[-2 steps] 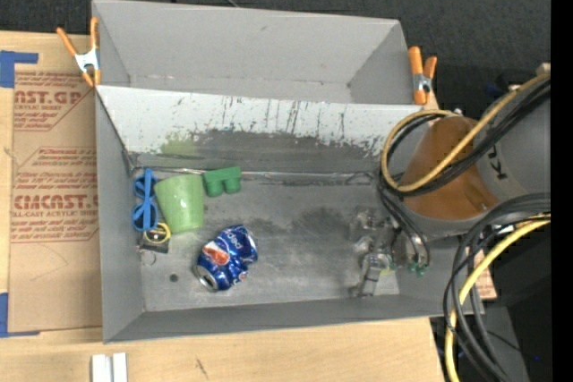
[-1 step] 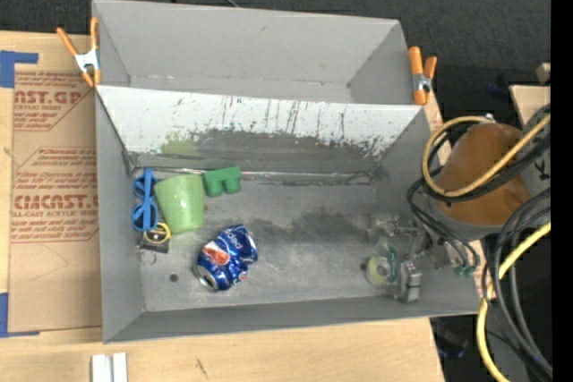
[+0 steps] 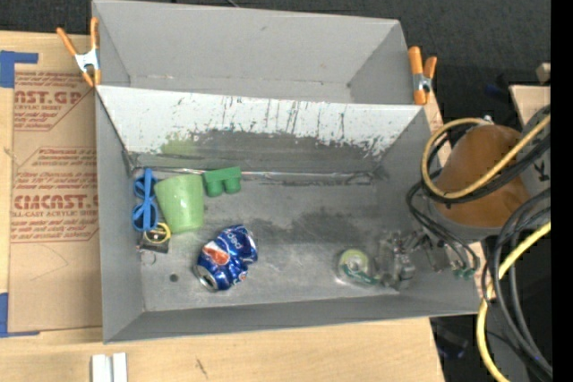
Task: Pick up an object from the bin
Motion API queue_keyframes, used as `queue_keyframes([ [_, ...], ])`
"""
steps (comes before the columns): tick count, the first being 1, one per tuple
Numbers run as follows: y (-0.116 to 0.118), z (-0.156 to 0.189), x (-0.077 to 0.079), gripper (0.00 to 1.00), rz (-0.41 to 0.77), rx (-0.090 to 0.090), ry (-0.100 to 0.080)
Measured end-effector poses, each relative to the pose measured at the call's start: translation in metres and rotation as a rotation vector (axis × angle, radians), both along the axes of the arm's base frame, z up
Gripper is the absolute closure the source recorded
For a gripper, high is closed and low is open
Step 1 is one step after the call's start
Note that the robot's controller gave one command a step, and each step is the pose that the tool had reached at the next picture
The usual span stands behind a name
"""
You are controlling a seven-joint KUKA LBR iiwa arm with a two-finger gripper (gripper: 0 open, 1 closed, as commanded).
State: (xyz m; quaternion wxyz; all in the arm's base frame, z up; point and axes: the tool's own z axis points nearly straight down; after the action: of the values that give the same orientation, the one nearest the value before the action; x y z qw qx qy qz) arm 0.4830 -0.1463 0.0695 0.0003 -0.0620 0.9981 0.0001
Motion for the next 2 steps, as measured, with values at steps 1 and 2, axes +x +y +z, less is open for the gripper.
queue_keyframes([
  [1,0.000,0.001,0.002,0.00,-0.001,-0.001,-0.009],
  [2,0.061,0.000,0.007,0.00,-0.160,0.003,-0.001],
])
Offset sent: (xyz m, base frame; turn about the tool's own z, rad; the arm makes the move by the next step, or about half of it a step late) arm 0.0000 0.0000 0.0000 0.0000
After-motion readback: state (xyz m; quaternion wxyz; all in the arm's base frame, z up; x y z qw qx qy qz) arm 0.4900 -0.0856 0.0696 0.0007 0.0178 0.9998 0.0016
